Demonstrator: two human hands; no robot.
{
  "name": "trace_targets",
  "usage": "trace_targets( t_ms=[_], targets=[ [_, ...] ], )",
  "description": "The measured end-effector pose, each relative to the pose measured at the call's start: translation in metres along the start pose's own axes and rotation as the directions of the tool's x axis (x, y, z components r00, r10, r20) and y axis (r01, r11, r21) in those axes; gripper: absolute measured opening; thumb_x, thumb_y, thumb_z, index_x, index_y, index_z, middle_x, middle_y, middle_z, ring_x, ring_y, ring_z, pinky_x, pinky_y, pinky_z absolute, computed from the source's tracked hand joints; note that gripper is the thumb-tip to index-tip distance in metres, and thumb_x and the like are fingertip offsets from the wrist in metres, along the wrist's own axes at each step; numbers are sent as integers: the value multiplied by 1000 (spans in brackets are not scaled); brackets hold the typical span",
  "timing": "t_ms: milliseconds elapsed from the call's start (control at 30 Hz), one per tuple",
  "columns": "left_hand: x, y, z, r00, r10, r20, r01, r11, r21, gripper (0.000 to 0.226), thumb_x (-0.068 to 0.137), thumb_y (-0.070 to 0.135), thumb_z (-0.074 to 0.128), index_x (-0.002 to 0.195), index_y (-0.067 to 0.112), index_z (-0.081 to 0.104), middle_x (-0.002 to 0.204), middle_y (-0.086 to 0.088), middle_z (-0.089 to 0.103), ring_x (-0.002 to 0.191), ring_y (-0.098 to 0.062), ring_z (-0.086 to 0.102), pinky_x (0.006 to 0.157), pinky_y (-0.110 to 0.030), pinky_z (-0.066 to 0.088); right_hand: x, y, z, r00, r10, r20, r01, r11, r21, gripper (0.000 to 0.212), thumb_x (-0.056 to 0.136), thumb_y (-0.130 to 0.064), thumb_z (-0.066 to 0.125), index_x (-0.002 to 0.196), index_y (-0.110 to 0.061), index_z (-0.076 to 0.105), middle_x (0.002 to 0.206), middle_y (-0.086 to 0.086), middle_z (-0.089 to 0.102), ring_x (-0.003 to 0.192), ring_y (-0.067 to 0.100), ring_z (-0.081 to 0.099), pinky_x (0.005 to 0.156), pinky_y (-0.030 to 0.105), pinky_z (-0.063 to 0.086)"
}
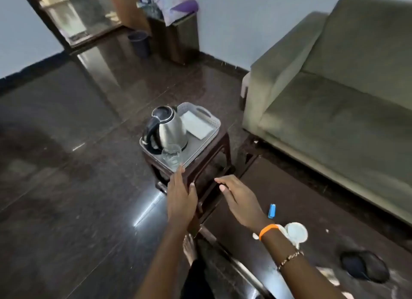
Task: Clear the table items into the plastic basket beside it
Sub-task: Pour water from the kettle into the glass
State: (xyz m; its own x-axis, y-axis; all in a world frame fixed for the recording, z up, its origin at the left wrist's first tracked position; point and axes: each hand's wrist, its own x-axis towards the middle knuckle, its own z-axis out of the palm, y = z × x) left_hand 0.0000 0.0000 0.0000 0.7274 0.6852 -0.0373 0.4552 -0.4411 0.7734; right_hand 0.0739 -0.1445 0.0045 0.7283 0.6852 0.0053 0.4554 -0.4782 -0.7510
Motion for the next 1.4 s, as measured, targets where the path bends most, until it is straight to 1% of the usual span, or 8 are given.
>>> trace_targets(
  t_ms=[167, 333, 533, 767, 867, 1033, 1200, 1400],
  targets=[
    [77, -41, -13, 984, -141, 108, 135, 989, 61, 61, 90, 13, 51, 146, 17, 27, 148, -8, 37, 137, -25, 35, 112, -47, 33, 82, 5, 53, 987, 126, 97, -125, 992, -25, 28, 95, -13, 43, 120, -10, 56, 120, 5, 58, 116, 19, 53, 100, 24, 37],
    [165, -83, -21, 973, -182, 141, 176, 983, 54, 66, 93, 15, 48, 150, 14, 15, 158, -5, 20, 146, -20, 18, 116, -30, 14, 167, 13, 121, 958, 258, 125, -259, 966, -13, 44, 93, -13, 48, 135, -8, 42, 138, 9, 45, 131, 22, 41, 112, 30, 29],
    [233, -105, -26, 964, -265, 30, 266, 963, -33, 67, 89, 11, 50, 149, 12, 19, 154, -8, 26, 142, -19, 25, 114, -28, 20, 231, 18, 185, 908, 400, 129, -403, 915, 3, 77, 88, -21, 60, 146, -2, 14, 155, 14, 18, 145, 23, 15, 118, 26, 9],
    [289, -128, -28, 954, -286, 91, 293, 953, -72, 28, 83, 22, 61, 109, 14, 53, 91, 6, 59, 85, -15, 57, 63, -8, 34, 271, 26, 225, 872, 485, 66, -483, 875, -38, 99, 73, -25, 75, 146, -6, 12, 150, 12, 22, 138, 29, 29, 111, 38, 33],
    [307, -136, -27, 943, -283, 174, 300, 951, -78, 20, 76, 28, 69, 90, 26, 55, 69, 21, 57, 67, 6, 55, 55, -1, 38, 276, 31, 229, 874, 485, 22, -485, 875, -15, 98, 65, -24, 79, 143, -10, 21, 143, 9, 32, 129, 28, 41, 104, 39, 43],
    [324, -143, -28, 877, -340, 341, 427, 876, -226, 23, 58, 33, 81, 70, 22, 65, 56, 11, 65, 66, -20, 65, 75, -50, 59, 275, 36, 225, 870, 490, -57, -485, 871, 81, 89, 55, -24, 82, 131, -14, 37, 126, 6, 48, 114, 23, 52, 94, 29, 44],
    [315, -133, -29, 919, -282, 275, 346, 911, -224, 32, 51, 46, 78, 71, 27, 62, 69, 0, 61, 67, -19, 58, 74, -53, 58, 258, 34, 208, 862, 468, -194, -441, 882, 165, 86, 53, -25, 80, 129, -15, 40, 123, 4, 51, 114, 17, 49, 96, 21, 38],
    [283, -106, -44, 940, -244, 240, 313, 895, -319, 34, 51, 44, 83, 74, 26, 66, 70, -2, 61, 70, -17, 54, 78, -55, 54, 212, 28, 167, 832, 452, -321, -347, 876, 335, 83, 56, -22, 80, 129, -13, 43, 124, -6, 44, 121, 16, 48, 103, 44, 46]
  ],
)
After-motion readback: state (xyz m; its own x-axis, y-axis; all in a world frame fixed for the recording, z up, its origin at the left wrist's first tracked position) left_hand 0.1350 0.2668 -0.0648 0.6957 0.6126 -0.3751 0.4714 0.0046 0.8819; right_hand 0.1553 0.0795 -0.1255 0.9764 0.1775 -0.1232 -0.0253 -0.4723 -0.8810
